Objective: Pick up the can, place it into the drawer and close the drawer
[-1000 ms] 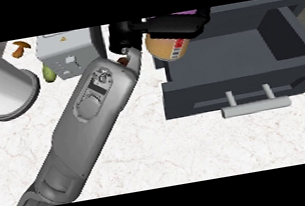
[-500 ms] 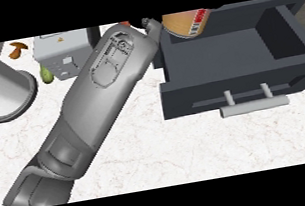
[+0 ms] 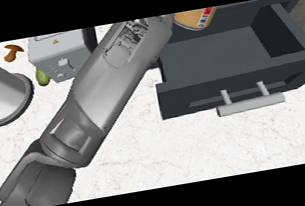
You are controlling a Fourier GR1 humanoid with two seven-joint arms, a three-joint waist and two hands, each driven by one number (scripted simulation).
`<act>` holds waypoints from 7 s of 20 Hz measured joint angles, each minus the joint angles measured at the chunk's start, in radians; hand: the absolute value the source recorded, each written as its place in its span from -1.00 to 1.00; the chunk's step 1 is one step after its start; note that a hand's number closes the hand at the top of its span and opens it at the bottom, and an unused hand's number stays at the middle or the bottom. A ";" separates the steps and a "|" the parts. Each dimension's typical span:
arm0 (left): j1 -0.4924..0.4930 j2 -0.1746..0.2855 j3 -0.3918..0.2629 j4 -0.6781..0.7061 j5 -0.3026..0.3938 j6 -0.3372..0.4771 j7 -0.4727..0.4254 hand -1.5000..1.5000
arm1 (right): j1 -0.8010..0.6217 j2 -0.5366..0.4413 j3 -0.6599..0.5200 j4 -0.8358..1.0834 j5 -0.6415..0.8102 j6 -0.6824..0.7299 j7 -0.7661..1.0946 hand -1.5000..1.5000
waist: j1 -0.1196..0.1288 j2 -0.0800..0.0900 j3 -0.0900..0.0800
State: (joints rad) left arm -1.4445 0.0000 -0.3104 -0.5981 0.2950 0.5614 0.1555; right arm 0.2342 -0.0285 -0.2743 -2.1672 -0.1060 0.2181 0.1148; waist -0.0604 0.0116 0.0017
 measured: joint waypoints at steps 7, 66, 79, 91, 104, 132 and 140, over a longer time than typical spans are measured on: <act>-0.040 0.000 -0.074 0.091 0.086 0.020 -0.040 1.00 | -0.044 0.002 0.016 0.022 0.026 -0.018 0.011 -1.00 | -0.013 0.004 0.000; -0.003 0.000 -0.295 0.166 0.412 0.272 -0.280 -1.00 | -0.229 -0.210 0.252 0.040 0.735 -0.072 -0.105 -1.00 | 0.011 0.004 -0.001; 0.015 0.072 -0.284 0.072 0.358 0.261 -0.176 -1.00 | -0.336 -0.188 0.368 0.432 1.101 -0.283 -0.150 -1.00 | 0.073 -0.012 -0.001; 0.148 0.251 -0.313 -0.202 0.293 0.253 -0.022 -1.00 | -0.556 -0.144 0.289 0.858 1.218 -0.543 -0.214 -1.00 | 0.103 -0.031 -0.019; 0.279 0.395 -0.327 -0.436 0.258 0.236 0.099 -1.00 | -0.836 -0.152 0.179 1.288 1.307 -0.786 -0.233 -1.00 | 0.123 -0.024 -0.019; 0.595 0.537 -0.300 -0.768 0.181 0.212 0.108 -1.00 | -1.302 -0.202 0.033 1.912 1.329 -0.948 -0.245 -1.00 | 0.140 0.012 -0.001; 0.645 0.544 -0.287 -0.793 0.170 0.207 0.083 -1.00 | -1.325 -0.185 -0.072 1.908 1.206 -0.907 -0.405 -1.00 | 0.122 0.018 0.003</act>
State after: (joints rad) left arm -0.7991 0.5436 -0.5972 -1.3907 0.4646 0.7681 0.2389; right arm -1.0909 -0.2139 -0.3461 -0.2590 1.0998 -0.6887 -0.2901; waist 0.0618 0.0298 0.0052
